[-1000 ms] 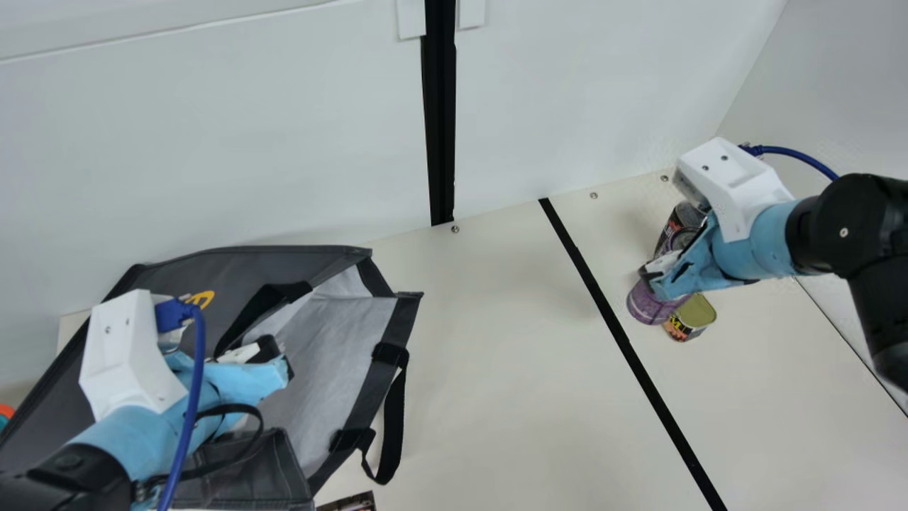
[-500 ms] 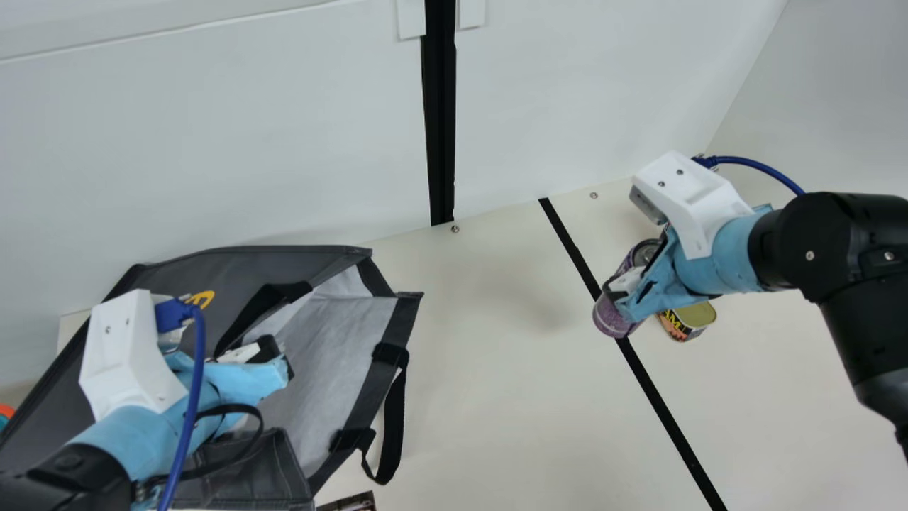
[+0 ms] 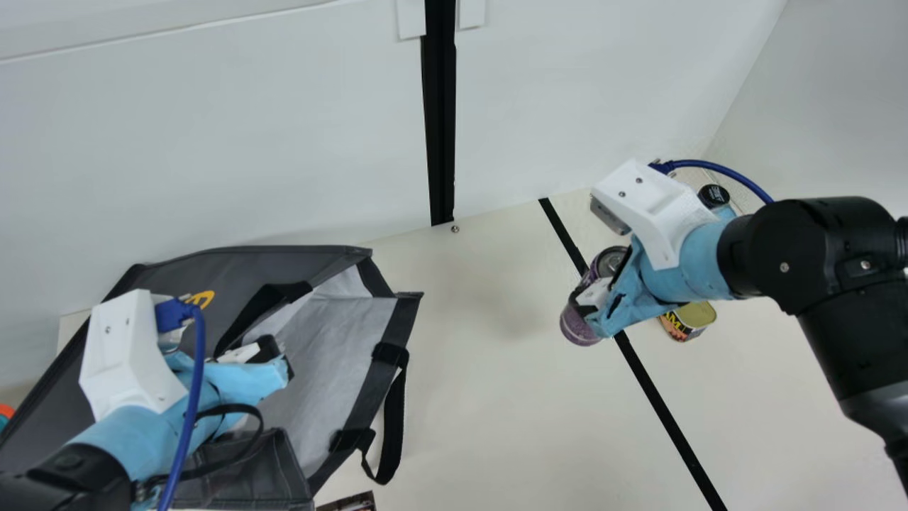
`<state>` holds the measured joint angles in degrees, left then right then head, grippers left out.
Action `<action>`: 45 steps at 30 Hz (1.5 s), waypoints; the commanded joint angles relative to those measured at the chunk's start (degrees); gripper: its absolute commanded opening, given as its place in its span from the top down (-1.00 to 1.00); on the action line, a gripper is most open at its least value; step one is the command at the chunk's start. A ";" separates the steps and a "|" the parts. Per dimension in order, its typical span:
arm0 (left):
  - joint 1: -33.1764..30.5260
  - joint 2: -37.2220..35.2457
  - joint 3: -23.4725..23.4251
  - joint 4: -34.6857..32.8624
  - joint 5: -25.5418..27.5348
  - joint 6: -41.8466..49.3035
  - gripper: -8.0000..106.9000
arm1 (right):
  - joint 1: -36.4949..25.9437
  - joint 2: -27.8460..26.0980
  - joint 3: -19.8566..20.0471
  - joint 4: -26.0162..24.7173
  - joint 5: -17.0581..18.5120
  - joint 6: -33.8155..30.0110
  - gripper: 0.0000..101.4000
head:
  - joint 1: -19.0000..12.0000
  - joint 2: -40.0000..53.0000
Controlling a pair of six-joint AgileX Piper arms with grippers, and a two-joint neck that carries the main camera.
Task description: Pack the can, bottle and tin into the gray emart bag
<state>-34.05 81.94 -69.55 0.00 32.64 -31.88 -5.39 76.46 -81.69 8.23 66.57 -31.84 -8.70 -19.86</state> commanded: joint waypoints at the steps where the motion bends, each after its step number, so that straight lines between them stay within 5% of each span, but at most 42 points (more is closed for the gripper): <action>1: 0.00 0.00 0.00 0.00 0.00 0.00 0.68 | 1.06 -0.07 -0.19 0.18 0.12 -0.18 1.00 | -1.30 -0.14; 45: 0.00 0.00 0.00 0.00 0.00 0.00 0.68 | 21.54 -0.72 0.42 1.64 1.30 2.39 1.00 | -1.30 -0.14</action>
<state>-34.05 81.94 -69.55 0.00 32.64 -31.88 15.72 75.77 -81.20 9.92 67.96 -29.49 -8.70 -19.86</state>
